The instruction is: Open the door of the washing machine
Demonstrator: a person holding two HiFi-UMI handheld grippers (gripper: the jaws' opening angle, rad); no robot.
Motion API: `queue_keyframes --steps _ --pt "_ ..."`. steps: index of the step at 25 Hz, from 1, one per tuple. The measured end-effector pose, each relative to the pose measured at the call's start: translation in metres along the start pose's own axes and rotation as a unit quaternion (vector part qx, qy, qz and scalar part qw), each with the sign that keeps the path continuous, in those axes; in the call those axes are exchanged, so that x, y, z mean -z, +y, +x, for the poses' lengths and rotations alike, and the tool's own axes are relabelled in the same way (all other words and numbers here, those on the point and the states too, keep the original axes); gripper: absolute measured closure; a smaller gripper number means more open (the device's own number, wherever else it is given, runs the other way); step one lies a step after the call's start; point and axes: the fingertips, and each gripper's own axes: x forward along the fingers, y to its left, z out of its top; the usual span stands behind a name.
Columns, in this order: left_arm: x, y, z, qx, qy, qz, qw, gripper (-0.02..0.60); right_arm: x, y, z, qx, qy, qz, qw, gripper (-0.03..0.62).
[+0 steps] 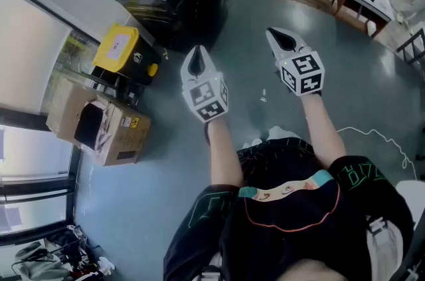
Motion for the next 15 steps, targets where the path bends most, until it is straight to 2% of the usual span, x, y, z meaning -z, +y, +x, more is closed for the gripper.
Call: queue_keyframes --steps 8,15 --pt "0.000 -0.006 0.015 0.015 0.010 0.008 0.9998 0.571 -0.005 -0.014 0.007 0.009 -0.014 0.031 0.999 0.591" --pt "0.009 -0.015 0.027 0.026 0.022 0.015 0.9993 0.571 0.005 -0.036 0.012 0.032 -0.001 0.041 0.999 0.591"
